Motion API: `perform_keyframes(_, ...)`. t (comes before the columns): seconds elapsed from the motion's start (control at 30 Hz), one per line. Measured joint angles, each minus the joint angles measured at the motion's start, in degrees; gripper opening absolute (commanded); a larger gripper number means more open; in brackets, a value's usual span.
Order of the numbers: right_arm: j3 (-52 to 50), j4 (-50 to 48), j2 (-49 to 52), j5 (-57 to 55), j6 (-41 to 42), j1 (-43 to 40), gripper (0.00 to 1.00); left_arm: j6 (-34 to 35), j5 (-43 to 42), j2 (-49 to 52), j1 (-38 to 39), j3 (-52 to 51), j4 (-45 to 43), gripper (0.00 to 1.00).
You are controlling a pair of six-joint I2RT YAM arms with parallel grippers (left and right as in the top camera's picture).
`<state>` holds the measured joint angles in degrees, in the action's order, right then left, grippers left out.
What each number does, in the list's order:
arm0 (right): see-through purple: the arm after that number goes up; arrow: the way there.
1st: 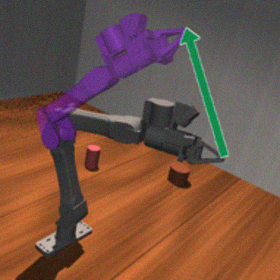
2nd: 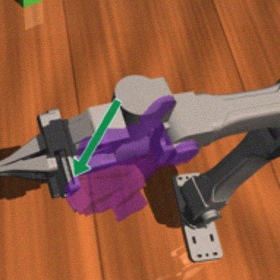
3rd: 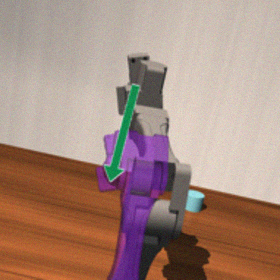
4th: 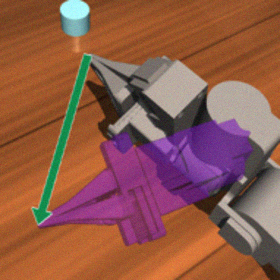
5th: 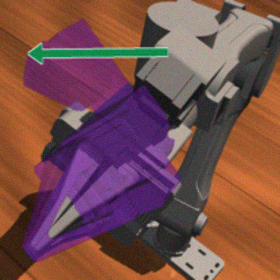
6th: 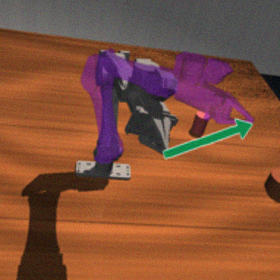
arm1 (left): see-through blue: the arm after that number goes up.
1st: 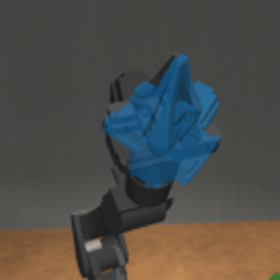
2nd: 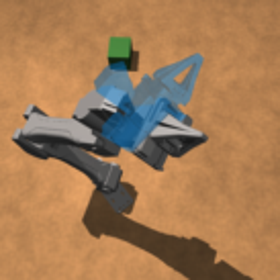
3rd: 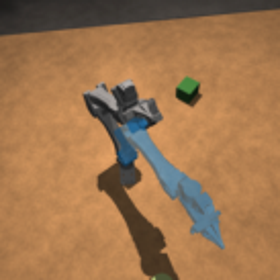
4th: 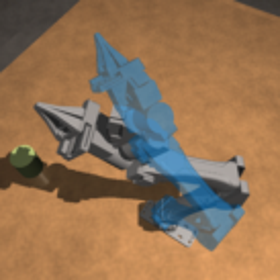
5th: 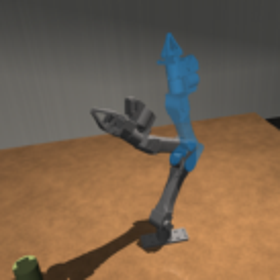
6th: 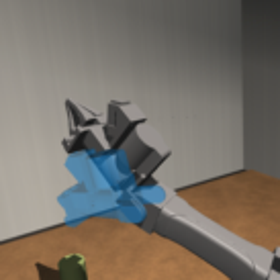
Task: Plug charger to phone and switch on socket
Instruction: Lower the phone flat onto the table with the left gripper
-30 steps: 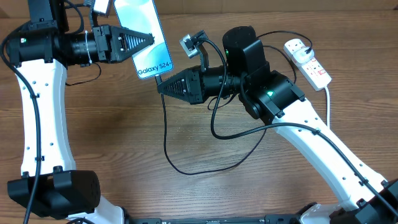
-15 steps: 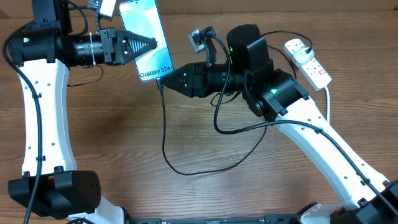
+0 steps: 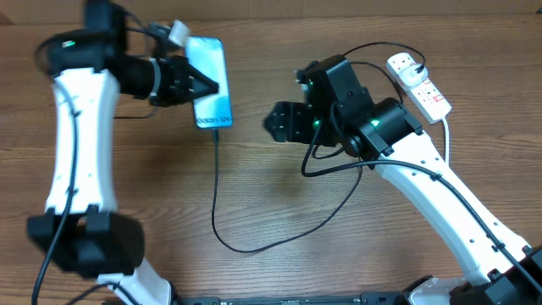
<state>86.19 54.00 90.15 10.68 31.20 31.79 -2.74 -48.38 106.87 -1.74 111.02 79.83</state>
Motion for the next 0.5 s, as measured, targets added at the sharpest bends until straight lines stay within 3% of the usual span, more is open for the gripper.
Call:
perform_keyframes(0.13,0.0,5.6,0.0,-10.1,1.0,-2.2,0.78,0.0,3.1,6.4,4.3,0.0,-0.5,0.04)
perform_keyframes(0.5,-0.2,9.7,0.0,-17.2,1.7,-8.3,0.78,-0.6,11.6,19.7,12.9,0.0,-5.7,0.04)
